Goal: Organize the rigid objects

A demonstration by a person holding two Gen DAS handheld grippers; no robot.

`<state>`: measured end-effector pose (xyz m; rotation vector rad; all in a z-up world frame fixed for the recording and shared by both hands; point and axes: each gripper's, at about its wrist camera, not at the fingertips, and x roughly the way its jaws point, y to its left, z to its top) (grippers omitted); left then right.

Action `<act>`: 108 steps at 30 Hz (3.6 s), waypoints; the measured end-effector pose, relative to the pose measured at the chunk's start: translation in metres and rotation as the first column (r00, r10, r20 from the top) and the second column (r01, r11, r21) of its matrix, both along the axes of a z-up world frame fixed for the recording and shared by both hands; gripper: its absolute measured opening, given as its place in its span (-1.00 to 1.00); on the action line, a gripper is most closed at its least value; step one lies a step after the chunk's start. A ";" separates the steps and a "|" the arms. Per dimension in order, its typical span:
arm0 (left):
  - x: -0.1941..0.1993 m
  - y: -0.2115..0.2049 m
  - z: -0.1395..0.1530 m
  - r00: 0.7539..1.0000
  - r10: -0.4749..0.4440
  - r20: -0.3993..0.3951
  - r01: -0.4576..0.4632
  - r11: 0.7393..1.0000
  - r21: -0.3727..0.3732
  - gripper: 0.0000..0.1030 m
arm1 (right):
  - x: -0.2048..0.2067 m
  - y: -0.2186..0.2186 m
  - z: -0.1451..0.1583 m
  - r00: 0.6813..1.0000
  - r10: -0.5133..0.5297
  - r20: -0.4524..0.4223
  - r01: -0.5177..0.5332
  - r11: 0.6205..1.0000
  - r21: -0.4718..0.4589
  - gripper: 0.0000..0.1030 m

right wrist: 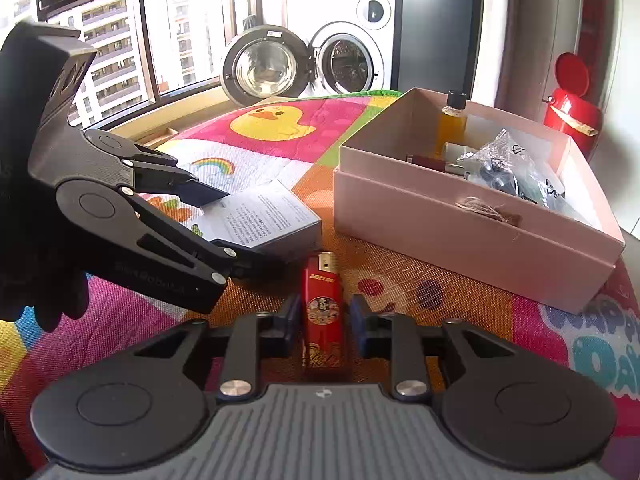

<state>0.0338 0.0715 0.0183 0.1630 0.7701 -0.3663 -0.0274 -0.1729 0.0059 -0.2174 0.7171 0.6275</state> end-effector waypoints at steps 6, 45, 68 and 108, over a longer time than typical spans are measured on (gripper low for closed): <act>-0.030 0.008 0.003 1.000 0.019 0.004 -0.019 0.998 -0.056 0.43 | -0.015 -0.033 0.016 0.999 -0.012 -0.040 0.012 1.000 0.010 -0.56; -0.017 -0.020 0.077 0.975 0.202 0.089 -0.173 0.951 -0.258 0.39 | -0.005 -0.120 0.149 0.915 -0.327 0.235 0.274 0.934 0.229 -0.56; -0.035 -0.033 -0.004 0.956 0.289 0.042 -0.288 0.957 -0.032 0.54 | 0.007 -0.088 -0.008 0.898 -0.435 -0.065 0.436 0.900 0.000 0.60; -0.029 -0.058 -0.010 0.902 0.419 0.099 -0.416 0.908 -0.051 0.81 | 0.008 -0.078 -0.023 0.861 -0.505 0.053 0.504 0.863 0.029 1.00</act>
